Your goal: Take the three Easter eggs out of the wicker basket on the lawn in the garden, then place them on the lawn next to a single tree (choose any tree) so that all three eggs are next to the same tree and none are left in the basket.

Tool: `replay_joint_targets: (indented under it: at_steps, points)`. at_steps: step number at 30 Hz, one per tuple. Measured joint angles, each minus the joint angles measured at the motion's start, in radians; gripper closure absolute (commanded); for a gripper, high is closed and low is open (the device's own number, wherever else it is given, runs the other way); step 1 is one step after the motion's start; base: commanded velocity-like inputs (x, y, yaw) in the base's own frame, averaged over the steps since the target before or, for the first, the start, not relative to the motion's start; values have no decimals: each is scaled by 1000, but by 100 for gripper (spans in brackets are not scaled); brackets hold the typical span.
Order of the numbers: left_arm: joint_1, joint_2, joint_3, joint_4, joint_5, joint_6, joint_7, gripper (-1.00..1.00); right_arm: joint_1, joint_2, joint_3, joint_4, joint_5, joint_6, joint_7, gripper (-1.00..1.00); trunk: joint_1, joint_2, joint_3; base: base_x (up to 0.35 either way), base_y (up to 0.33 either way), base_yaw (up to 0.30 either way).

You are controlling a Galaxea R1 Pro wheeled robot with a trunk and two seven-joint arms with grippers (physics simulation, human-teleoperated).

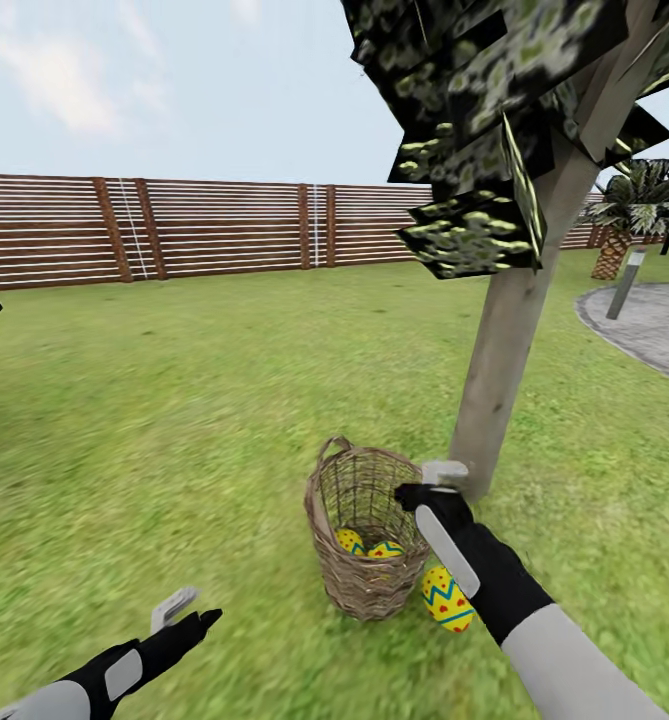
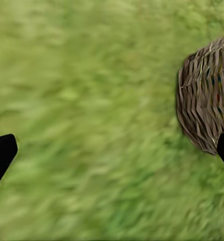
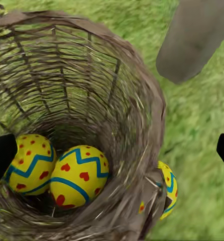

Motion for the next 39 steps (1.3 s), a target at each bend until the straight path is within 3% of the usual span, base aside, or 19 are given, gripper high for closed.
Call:
replay_joint_targets:
  at_steps: [4, 7, 22, 26, 29, 31, 33, 39]
  points:
    - [0, 0, 0, 0, 0, 0, 0, -100, 0, 33, 96, 2, 1, -2, -56, -100, 0, 0, 0, 0, 281, 0]
    - [0, 1, 0, 0, 0, 0, -1, -100, 1, 50, 125, 3, 1, -5, -88, -100, 0, 0, 0, 0, 226, 0]
    - [0, 6, -2, -8, -2, 18, -2, -100, 3, 54, 137, 83, -4, -25, -103, -100, 0, 0, 0, 72, 26, 0]
    - [0, 16, 1, -73, 0, 124, -2, -100, 3, 52, 135, 96, -5, -41, -102, -100, 0, 0, 0, 8, 1, 0]
    - [0, 19, 1, -166, 1, 264, -3, -100, 3, 52, 133, 100, -6, -44, -101, -100, 0, 0, -4, 2, 0, 0]
    - [0, 19, 0, -281, 2, 402, -5, -100, 3, 52, 131, 103, -6, -45, -99, -100, 1, -1, -11, 1, 0, 0]
    - [0, 19, -2, -355, 5, 470, -4, -100, 3, 52, 130, 104, -6, -44, -98, -100, 2, -1, -19, 0, 0, 0]
    - [1, 18, 0, -464, 3, 548, -1, -100, 2, 53, 122, 106, -7, -31, -96, -100, 5, -2, -42, 0, 0, 0]
